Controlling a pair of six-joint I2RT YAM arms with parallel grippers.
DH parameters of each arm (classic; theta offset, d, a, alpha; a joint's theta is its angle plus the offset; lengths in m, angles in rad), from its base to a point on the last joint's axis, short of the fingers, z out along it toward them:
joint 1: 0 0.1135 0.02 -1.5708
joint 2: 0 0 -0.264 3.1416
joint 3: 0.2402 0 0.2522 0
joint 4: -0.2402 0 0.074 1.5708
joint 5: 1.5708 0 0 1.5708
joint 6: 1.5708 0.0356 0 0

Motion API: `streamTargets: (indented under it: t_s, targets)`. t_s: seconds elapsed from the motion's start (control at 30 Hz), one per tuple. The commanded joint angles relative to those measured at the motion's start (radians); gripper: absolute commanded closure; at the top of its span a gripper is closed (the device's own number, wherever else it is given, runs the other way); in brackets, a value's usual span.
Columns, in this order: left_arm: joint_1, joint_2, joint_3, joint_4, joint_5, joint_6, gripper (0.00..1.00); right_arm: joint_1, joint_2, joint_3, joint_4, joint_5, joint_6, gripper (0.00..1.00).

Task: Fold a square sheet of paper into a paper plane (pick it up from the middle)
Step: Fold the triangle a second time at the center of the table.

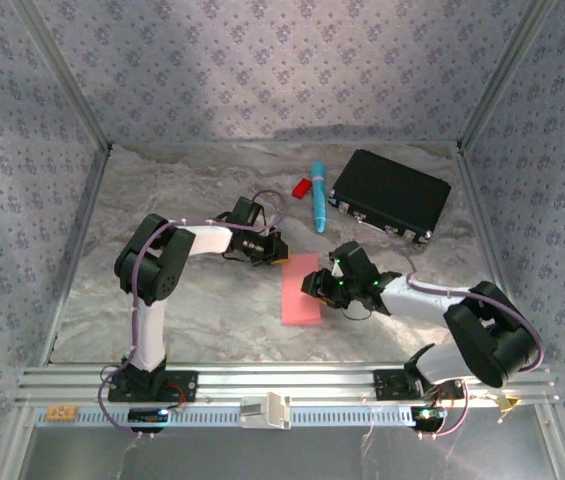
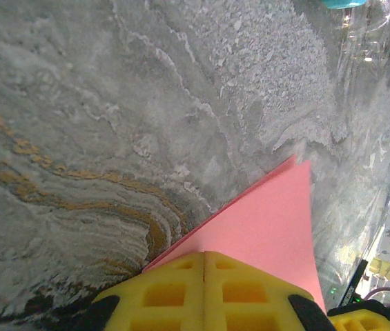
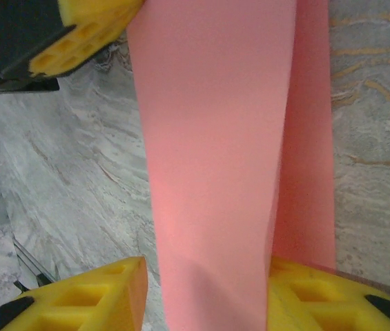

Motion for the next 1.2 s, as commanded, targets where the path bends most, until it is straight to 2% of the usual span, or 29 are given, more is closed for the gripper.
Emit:
streamTargets:
  t_s: [0.0,0.2,0.33,0.47,0.57,0.63,0.87,1.17]
  targets:
    - [-0.026,0.016,-0.017,-0.099,0.006,0.017,1.00,-0.017,0.017,0.017,0.018,-0.027,-0.032,0.58]
    - [-0.026,-0.024,0.013,-0.120,0.011,0.022,1.00,-0.039,0.025,-0.020,0.053,-0.037,-0.028,0.65]
    - [-0.028,-0.064,0.028,-0.124,0.016,0.018,0.94,-0.039,0.042,-0.026,0.068,-0.044,-0.024,0.72]
    - [-0.029,-0.123,0.030,-0.135,0.008,0.013,0.78,-0.039,0.052,-0.026,0.076,-0.040,-0.025,0.79]
    - [-0.031,-0.189,0.018,-0.150,-0.016,0.016,0.61,-0.039,0.055,-0.025,0.080,-0.032,-0.022,0.81]
    - [-0.031,-0.235,0.006,-0.159,-0.035,0.022,0.57,-0.039,0.059,-0.027,0.090,-0.028,-0.017,0.84]
    - [-0.032,-0.398,-0.074,-0.163,-0.099,0.016,0.53,-0.060,0.082,-0.010,0.099,-0.001,-0.031,0.90]
    - [-0.054,-0.537,-0.178,-0.170,-0.175,0.048,0.52,-0.075,0.116,-0.002,0.132,0.017,-0.002,0.90]
